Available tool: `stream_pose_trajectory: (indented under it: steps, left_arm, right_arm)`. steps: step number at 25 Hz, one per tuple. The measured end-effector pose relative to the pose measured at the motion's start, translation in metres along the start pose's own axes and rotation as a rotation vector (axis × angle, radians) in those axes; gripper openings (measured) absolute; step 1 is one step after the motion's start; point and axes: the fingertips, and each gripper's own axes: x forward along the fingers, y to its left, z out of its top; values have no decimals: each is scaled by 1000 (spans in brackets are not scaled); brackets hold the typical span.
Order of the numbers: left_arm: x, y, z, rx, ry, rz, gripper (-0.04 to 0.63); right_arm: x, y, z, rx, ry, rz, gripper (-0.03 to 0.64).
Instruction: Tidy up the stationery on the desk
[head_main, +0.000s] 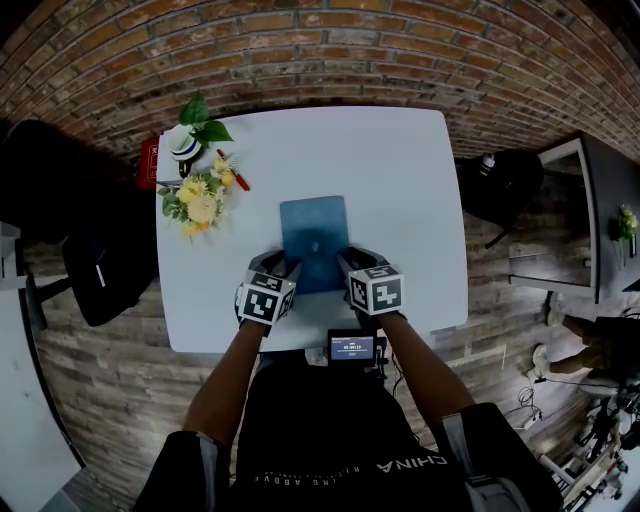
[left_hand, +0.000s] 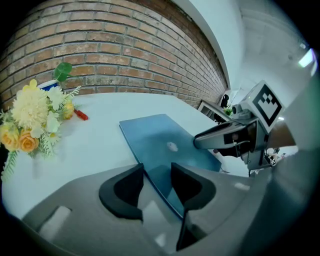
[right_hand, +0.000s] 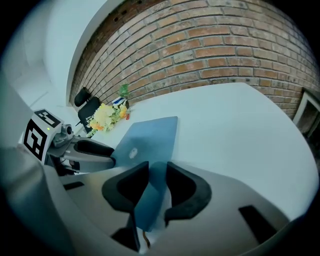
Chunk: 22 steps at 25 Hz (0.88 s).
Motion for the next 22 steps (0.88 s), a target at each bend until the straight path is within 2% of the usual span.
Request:
stream_pose_trajectory:
  steps: [4, 9, 22]
  left_arm:
    - [0, 0, 0, -1, -3, 0, 181]
    - [-1, 0, 0, -6, -1, -2, 178]
    - [-6, 5, -3, -43, -15, -1, 178]
  right_arm:
    - [-6, 1, 4, -1, -20, 9, 97]
    - [-18, 6, 13, -3, -51, 61, 71]
    - [-52, 55, 41, -123, -123, 196, 49]
